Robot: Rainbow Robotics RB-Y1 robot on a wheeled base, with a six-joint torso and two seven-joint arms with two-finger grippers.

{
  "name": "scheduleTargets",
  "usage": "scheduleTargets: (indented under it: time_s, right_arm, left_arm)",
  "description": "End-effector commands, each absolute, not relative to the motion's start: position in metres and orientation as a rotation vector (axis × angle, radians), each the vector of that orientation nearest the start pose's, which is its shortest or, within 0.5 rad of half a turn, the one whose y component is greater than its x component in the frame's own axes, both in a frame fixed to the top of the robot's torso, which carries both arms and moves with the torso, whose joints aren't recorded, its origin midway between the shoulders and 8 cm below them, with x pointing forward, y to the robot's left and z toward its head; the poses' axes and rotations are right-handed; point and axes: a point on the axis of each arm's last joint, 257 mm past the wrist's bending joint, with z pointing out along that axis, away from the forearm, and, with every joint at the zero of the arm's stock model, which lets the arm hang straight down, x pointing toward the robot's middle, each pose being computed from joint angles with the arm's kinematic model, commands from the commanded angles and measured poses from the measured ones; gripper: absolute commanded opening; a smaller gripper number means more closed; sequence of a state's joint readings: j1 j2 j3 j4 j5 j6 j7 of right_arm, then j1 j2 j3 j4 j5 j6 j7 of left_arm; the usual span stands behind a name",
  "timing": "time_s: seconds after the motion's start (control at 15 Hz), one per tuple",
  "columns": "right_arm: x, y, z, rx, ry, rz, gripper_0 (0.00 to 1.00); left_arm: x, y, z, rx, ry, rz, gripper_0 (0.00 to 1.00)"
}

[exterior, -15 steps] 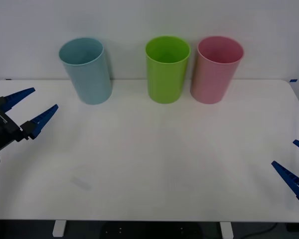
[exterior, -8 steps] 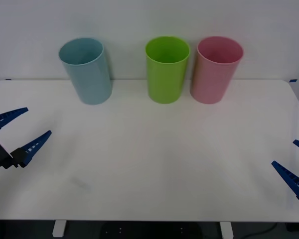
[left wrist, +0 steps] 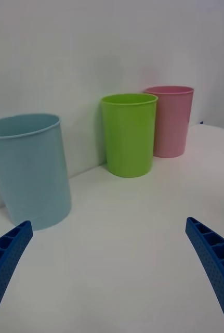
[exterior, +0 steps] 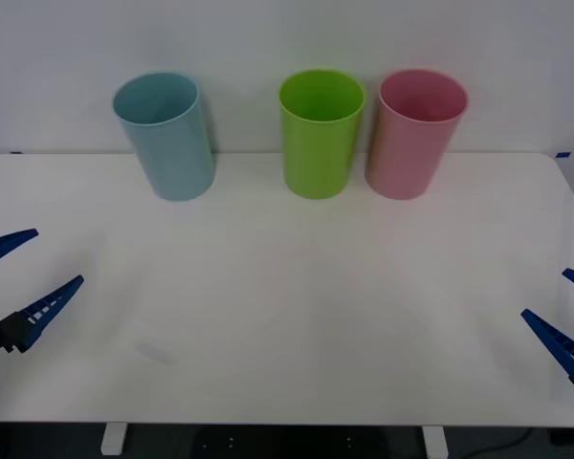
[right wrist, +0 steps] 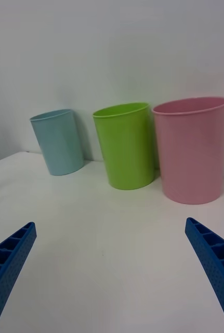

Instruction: Grasp the object on the table and drop it into the matching bin: aluminum can to the light blue bin, PET bottle to the pink bin.

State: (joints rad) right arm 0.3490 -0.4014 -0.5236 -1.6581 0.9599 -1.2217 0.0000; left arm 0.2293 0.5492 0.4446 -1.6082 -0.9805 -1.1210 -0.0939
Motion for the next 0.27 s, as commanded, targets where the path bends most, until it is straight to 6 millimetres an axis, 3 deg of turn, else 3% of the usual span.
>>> scheduleTargets:
  time_s: [0.07,0.27]
  right_arm:
    - [0.3423,-0.3297,-0.1689,-0.465,1.441,0.567,1.0]
    - [0.3423,-0.3297,-0.1689,-0.465,1.441,0.567,1.0]
  left_arm:
    - [0.3866,0.3344,-0.1528,0.637,1.43,-0.431,1.0]
    - [0.3865,0.3327,-0.1538,0.637,1.431,-0.437,1.0]
